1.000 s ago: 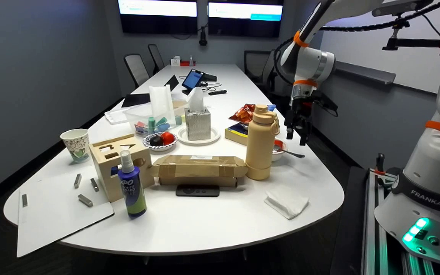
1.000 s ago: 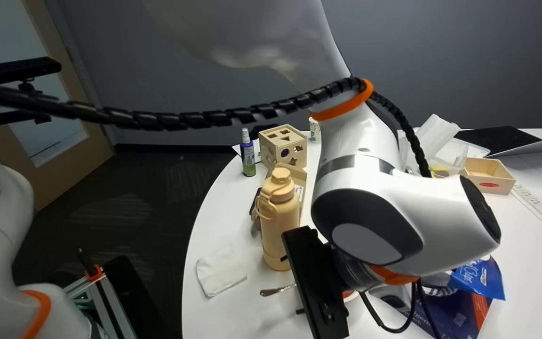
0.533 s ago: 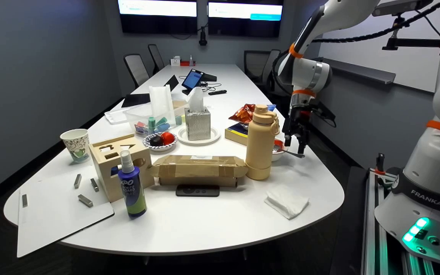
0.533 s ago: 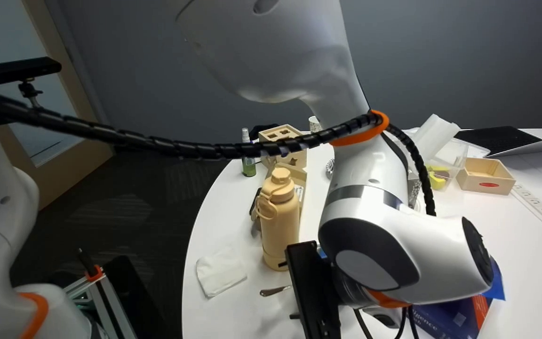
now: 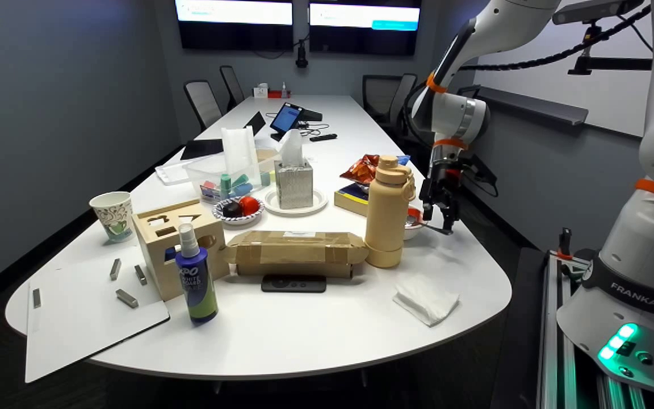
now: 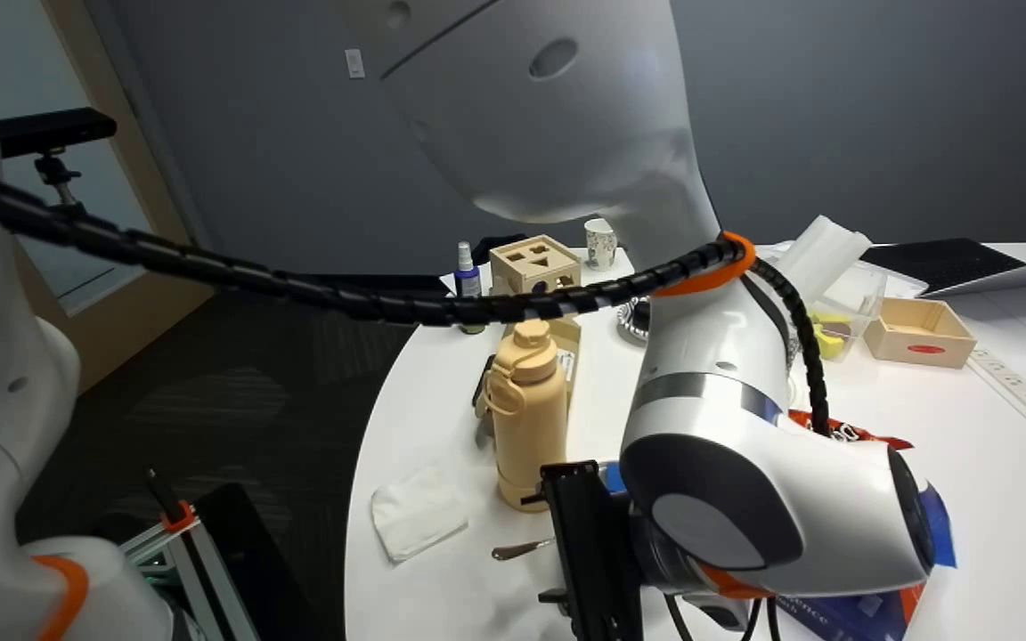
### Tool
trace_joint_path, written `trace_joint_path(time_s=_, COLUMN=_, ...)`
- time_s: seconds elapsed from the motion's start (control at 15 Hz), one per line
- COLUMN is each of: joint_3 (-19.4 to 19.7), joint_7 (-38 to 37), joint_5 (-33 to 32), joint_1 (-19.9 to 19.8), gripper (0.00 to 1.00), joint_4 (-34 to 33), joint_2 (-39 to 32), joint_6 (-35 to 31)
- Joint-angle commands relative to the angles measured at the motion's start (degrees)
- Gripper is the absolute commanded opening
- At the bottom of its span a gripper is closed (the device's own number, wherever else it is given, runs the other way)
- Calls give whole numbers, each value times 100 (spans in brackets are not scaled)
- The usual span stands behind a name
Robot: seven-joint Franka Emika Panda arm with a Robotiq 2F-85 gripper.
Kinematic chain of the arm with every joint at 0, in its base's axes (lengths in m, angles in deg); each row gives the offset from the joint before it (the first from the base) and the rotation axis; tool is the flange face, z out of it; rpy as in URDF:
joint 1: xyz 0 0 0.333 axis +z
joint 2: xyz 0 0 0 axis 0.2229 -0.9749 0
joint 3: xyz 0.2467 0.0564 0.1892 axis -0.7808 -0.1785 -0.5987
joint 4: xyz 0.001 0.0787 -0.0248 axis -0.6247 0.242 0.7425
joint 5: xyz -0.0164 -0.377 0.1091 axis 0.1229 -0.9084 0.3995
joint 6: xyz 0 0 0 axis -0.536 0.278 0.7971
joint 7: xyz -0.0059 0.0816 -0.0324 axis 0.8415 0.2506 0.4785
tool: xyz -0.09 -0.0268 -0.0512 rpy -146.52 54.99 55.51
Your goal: Use the cake spatula to stir the blocks in the bowl.
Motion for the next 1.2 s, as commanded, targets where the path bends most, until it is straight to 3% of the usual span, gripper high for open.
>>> trace_joint_path(time_s=0.0, joint_3=-77, joint_7=186, joint_5=125, joint_1=-166, gripper=100, joint_4=-200, joint_2=-175, joint_6=315)
trace_joint_path(time_s=0.53, joint_3=-186, joint_7=175, joint_5=133, joint_1=-150, gripper=100, joint_4=-264, joint_2=-366, joint_6=432)
trace_joint_path(time_s=0.6, joint_3=-194, joint_7=172, joint_5=131, joint_1=-155, gripper=94, joint_4=-272, joint_2=-379, joint_6=433)
trace_joint_path(time_s=0.67, joint_3=-204, joint_7=177, joint_5=133, joint_1=-156, gripper=74, joint_4=-273, joint_2=-381, joint_6=431)
trace_joint_path(time_s=1.13, joint_3=-194, joint_7=193, joint_5=138, joint_1=-210, gripper=19, joint_4=-309, joint_2=-396, joint_6=463)
